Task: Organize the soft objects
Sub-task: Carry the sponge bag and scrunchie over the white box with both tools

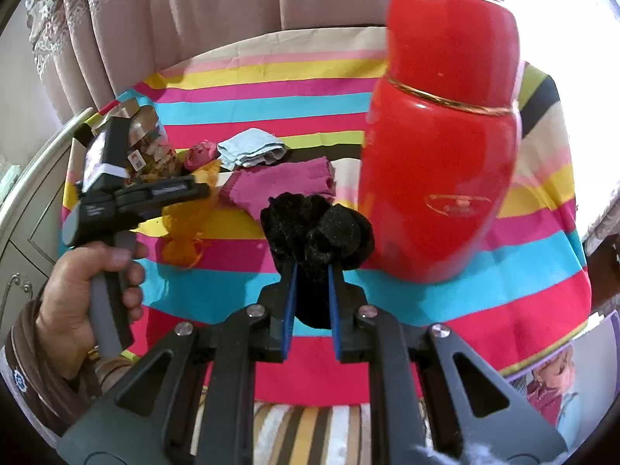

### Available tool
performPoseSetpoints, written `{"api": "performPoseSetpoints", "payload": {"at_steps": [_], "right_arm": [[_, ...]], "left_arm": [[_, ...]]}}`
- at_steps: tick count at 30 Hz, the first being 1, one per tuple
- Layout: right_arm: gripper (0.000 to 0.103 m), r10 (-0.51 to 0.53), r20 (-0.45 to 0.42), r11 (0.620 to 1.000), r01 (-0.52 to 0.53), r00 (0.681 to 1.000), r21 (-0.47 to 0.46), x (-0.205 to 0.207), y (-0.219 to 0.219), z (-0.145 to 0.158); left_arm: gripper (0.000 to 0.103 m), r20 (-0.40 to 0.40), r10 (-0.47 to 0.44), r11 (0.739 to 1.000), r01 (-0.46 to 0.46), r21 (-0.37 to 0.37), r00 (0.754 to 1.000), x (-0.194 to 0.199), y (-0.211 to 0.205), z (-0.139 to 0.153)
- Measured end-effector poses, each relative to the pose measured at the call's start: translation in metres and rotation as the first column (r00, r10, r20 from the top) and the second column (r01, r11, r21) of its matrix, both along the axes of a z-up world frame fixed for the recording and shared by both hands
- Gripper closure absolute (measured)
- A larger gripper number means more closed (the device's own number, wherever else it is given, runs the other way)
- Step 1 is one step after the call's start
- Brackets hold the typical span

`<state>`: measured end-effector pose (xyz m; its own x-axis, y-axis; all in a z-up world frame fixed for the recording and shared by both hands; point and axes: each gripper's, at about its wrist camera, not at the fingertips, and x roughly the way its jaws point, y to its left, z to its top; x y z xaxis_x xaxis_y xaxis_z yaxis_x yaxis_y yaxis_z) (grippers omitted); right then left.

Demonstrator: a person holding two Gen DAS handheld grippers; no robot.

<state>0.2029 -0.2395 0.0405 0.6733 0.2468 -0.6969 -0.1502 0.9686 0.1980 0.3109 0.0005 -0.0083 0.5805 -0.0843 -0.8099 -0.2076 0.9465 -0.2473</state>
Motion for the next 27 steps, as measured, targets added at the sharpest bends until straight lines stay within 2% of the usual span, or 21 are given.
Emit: {"api": "performPoseSetpoints", "payload": {"at_steps": [7,16,21,27], "right_arm": [[0.085,-0.030,0.010,0.999,0.029,1.000,0.020,-0.025,-0.023,0.006],[0.085,-0.122,-0.007,0.992,0.122,0.992,0.015,-0.062,-0.081,0.006],[0.085,-0.217,-0.026,0.976,0.217,0.976,0.004,-0.089,-0.130,0.002],[0.085,-0.353,-0.051,0.936,0.352,0.934,-0.025,-0.119,-0.192,-0.007]], "left_arm": [[0.024,0.070,-0.018,0.999,0.020,-0.041,0.997,-0.049,-0.013,0.041],[0.024,0.161,-0.166,0.981,0.179,-0.069,0.973,-0.110,-0.083,0.082],[0.024,0.188,-0.274,0.952,0.293,-0.083,0.943,-0.132,-0.131,0.097],[0.024,0.193,-0.432,0.887,0.453,-0.085,0.881,-0.153,-0.204,0.105]]}}
